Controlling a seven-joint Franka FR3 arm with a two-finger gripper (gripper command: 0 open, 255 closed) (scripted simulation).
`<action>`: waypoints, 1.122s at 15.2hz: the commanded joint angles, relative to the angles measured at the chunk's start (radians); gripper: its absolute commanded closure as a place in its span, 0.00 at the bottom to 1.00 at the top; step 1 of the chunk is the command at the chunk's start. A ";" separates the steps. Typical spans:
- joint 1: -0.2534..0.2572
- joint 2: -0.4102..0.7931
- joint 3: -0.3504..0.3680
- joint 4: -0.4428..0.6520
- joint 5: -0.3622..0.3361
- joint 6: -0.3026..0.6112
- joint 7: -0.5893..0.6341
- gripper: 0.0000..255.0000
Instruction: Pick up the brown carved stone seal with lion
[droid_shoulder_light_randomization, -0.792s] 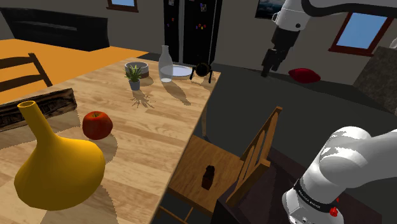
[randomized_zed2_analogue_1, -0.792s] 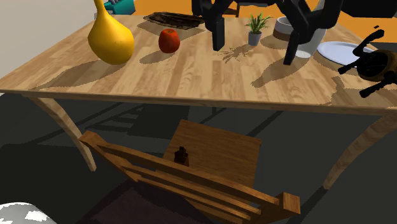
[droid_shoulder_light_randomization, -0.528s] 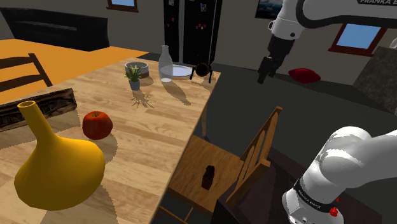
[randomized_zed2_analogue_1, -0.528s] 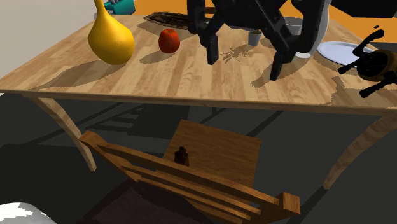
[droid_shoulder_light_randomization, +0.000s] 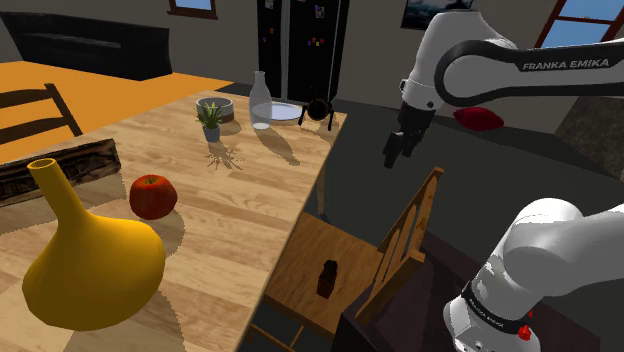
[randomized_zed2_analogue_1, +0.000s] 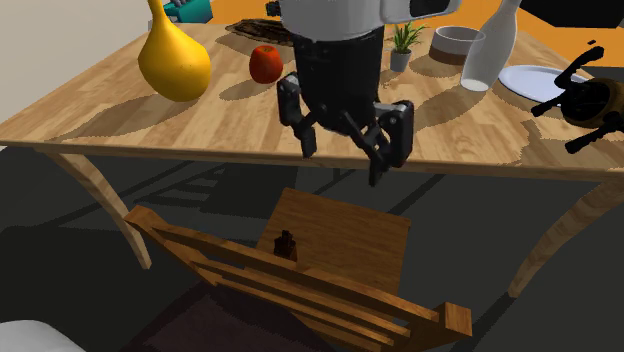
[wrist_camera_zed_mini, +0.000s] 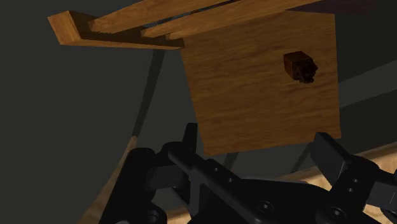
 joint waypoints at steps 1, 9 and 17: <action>0.011 0.012 0.023 -0.051 0.019 0.061 0.032 0.00; 0.055 0.148 0.101 -0.212 0.084 0.346 0.138 0.00; 0.090 0.432 0.196 -0.276 0.133 0.686 0.254 0.00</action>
